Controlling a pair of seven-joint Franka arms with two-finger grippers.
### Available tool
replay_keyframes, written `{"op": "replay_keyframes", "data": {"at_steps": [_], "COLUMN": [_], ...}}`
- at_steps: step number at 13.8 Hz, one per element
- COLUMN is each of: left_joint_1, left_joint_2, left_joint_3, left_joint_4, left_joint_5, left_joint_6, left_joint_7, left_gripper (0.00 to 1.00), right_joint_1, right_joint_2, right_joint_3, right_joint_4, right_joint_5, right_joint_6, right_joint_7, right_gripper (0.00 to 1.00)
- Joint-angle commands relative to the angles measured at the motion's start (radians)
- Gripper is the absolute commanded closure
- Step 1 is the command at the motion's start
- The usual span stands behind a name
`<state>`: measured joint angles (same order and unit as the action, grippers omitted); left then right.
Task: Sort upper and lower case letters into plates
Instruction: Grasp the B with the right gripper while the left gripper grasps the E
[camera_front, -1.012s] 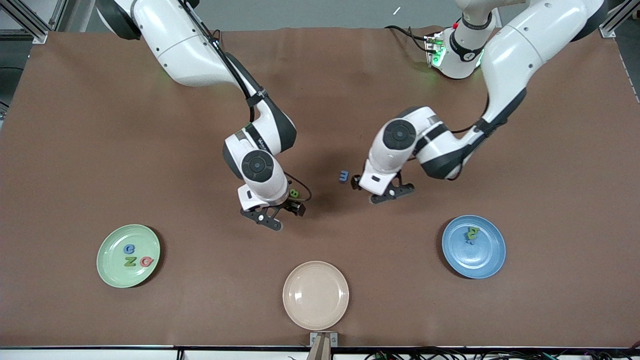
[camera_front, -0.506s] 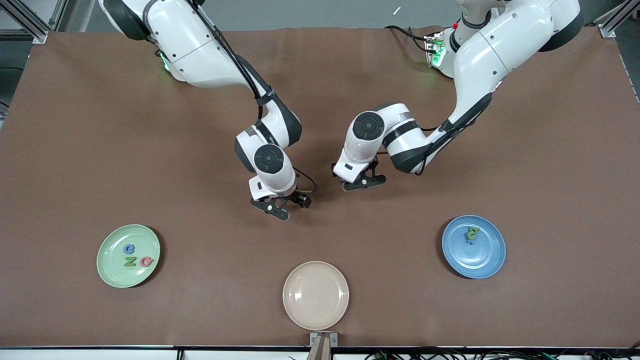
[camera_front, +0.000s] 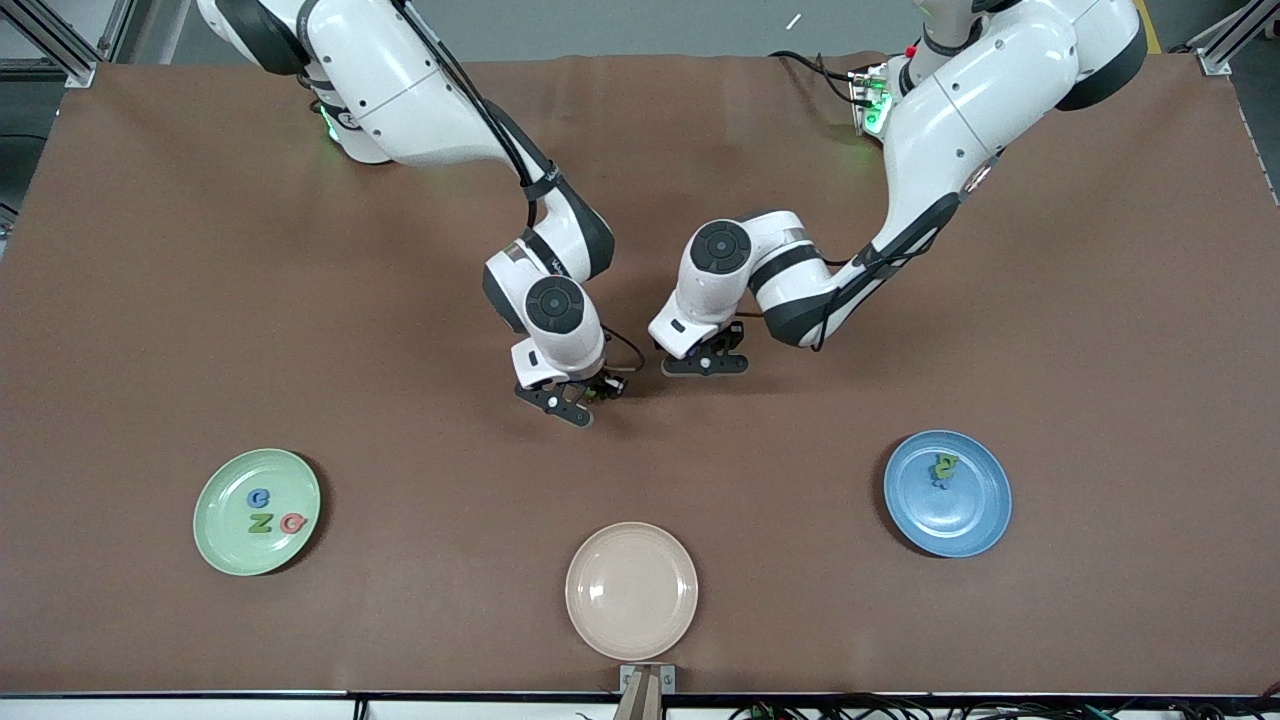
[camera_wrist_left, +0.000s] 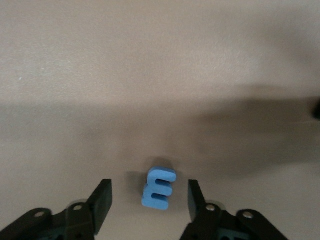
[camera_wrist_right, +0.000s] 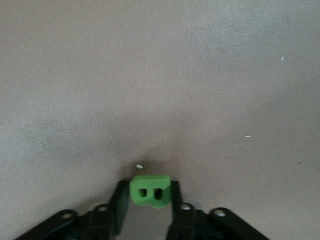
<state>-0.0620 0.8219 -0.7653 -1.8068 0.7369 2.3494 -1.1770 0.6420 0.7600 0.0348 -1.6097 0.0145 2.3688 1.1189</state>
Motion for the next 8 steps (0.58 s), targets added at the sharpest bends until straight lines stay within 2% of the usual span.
{"op": "replay_keyframes", "data": {"at_steps": [1,3,5,8], "left_joint_1": [-0.018,-0.032,-0.032,-0.039], "left_joint_2": [0.019,0.019,0.019,0.025], "left_joint_3": [0.015,0.015,0.015,0.018], "left_joint_4": [0.015,0.015,0.012,0.014], "left_joint_5": [0.041,0.041,0.042,0.042], "left_joint_6": [0.008,0.007,0.007,0.007], "left_joint_7": [0.013,0.013,0.013,0.013], "left_gripper": [0.33,0.36,0.38,0.43], "right_joint_1": [-0.007,-0.015,-0.066,-0.214], "right_joint_2": [-0.022,-0.027,-0.036,-0.048], "right_joint_3": [-0.006,-0.015,-0.026,-0.026], "right_joint_4": [-0.036,-0.024,0.023,0.125], "right_joint_5": [0.01,0.001,0.001,0.002], "right_joint_6": [0.003,-0.005,-0.081,-0.212], "right_joint_7": [-0.004,-0.023,-0.123,-0.345], "right_gripper": [0.96,0.99,0.99,0.99]}}
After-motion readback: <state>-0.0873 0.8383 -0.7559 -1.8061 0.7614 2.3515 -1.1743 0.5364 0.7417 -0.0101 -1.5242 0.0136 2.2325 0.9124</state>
